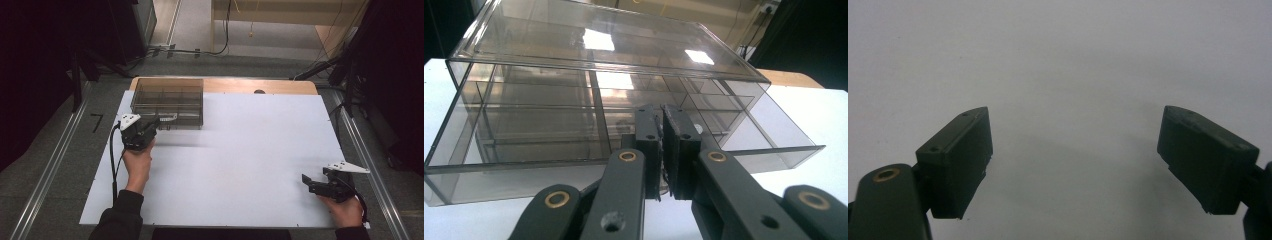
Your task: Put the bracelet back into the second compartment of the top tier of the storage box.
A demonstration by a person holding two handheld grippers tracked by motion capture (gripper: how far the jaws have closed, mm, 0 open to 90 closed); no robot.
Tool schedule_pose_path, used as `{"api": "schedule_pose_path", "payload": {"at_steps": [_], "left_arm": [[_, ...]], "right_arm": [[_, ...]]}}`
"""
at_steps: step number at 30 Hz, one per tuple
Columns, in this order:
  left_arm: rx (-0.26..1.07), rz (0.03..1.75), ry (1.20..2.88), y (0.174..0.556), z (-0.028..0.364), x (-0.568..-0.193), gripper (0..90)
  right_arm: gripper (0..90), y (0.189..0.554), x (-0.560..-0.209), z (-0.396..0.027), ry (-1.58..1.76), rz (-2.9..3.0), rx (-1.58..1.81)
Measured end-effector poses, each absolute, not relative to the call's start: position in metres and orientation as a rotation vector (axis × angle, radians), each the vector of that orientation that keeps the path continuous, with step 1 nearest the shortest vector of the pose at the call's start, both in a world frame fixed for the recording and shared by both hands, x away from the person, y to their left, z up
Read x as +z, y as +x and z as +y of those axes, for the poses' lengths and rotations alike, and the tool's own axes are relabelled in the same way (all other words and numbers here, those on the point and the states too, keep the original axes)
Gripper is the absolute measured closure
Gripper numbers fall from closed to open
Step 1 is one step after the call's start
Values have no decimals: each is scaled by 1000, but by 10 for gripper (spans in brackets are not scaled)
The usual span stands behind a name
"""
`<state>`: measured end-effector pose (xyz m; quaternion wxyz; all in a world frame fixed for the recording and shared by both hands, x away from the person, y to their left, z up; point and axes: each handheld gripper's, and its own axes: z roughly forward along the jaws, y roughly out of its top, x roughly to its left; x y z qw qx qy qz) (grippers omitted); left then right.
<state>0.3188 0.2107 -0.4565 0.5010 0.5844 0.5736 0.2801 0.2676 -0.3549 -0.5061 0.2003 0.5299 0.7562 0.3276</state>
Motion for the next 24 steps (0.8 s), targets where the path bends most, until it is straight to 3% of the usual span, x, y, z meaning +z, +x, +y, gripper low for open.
{"api": "schedule_pose_path", "payload": {"at_steps": [12,24], "left_arm": [[654,1386,1388,320,214,-456,728],[650,1376,1383,319,216,-455,431]], "right_arm": [[131,268,-506,-355,1482,2117,912],[131,268,-506,-355,1477,2119,914]]}}
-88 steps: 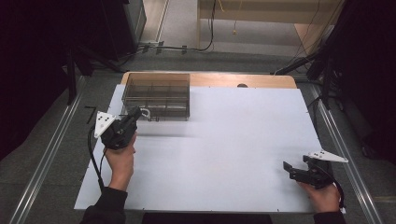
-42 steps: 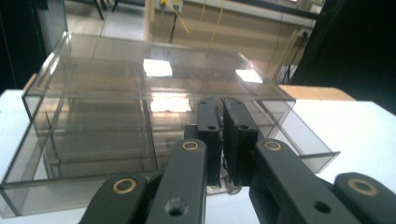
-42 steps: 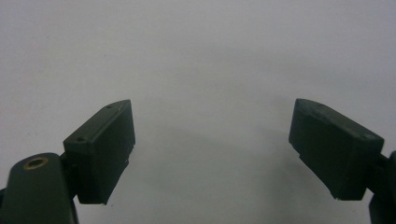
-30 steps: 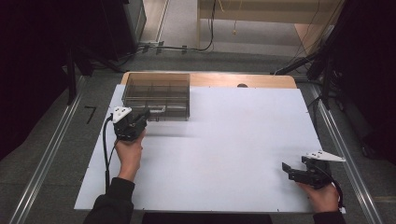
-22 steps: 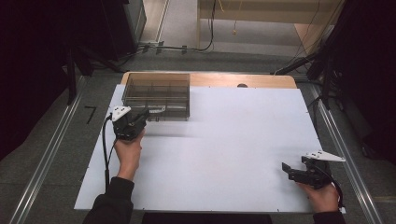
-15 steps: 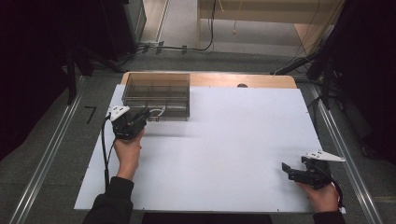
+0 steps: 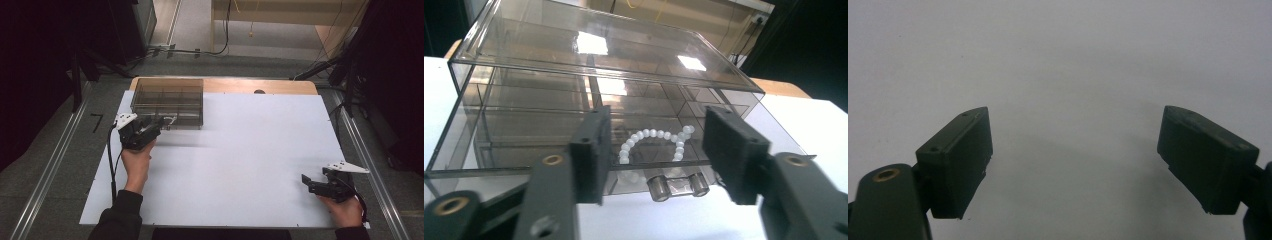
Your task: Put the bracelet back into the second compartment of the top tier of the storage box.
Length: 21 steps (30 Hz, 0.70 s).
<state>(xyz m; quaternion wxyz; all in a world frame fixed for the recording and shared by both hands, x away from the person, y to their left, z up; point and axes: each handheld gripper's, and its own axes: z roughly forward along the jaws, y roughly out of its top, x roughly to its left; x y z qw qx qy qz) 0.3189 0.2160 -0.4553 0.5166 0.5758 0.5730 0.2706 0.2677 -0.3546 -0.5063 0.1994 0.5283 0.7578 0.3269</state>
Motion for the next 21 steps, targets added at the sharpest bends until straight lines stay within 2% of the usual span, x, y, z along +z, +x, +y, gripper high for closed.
{"api": "schedule_pose_path", "payload": {"at_steps": [15,21], "left_arm": [[715,1401,1434,309,214,-450,161],[731,1416,1455,297,215,-452,84]], "right_arm": [[131,267,-505,-354,1463,2115,928],[131,266,-504,-355,1443,2109,943]]}}
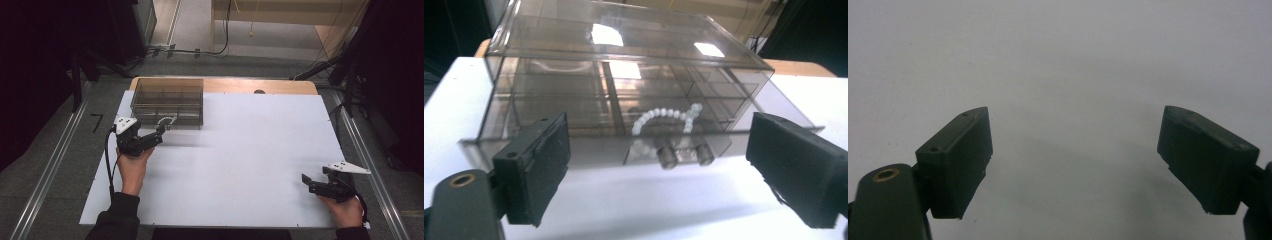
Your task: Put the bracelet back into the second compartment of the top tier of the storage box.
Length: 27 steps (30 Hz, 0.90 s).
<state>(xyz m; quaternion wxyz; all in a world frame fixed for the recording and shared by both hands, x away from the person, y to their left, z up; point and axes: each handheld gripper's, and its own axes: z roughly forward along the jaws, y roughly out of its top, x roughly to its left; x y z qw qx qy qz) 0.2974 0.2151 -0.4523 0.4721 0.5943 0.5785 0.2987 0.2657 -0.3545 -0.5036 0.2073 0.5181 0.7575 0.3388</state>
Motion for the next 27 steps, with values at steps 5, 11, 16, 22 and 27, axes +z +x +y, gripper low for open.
{"api": "schedule_pose_path", "payload": {"at_steps": [5,11,16,22,27], "left_arm": [[728,1413,1482,286,216,-455,73],[722,1416,1484,274,223,-458,69],[725,1427,1493,261,231,-463,61],[743,1420,1487,249,235,-465,63],[746,1416,1489,240,237,-465,63]], "right_arm": [[131,264,-501,-354,1422,2095,969],[131,263,-500,-354,1415,2091,971],[131,262,-499,-354,1412,2089,975],[131,262,-499,-353,1405,2090,975],[131,262,-499,-354,1408,2089,973]]}}
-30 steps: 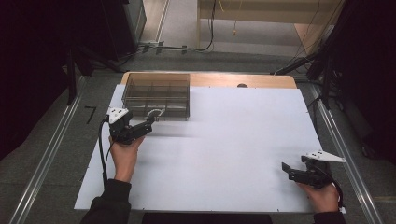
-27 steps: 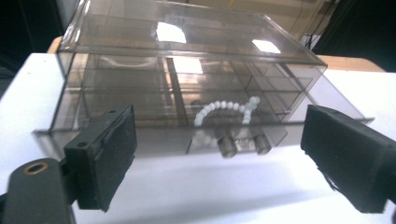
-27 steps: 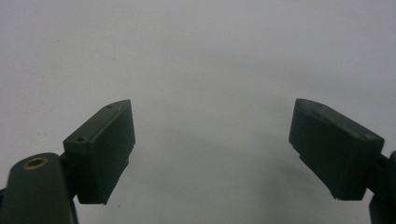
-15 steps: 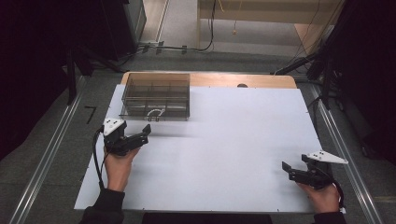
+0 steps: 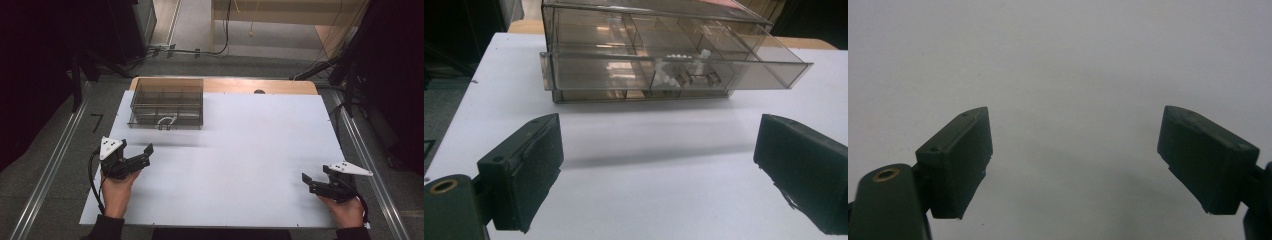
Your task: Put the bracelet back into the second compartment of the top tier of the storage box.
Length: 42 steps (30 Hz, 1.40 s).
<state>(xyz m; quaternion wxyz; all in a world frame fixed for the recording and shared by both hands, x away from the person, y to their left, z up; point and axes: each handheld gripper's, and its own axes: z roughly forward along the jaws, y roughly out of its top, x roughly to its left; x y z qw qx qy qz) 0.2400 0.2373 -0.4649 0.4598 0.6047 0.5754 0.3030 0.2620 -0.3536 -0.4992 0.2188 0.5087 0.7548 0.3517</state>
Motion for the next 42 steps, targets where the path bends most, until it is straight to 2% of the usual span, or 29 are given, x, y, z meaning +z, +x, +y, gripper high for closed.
{"api": "schedule_pose_path", "payload": {"at_steps": [19,42], "left_arm": [[687,1439,1562,220,237,-483,63],[647,1466,1574,199,245,-492,61]], "right_arm": [[131,261,-499,-354,1402,2089,970],[131,262,-500,-353,1404,2097,967]]}}
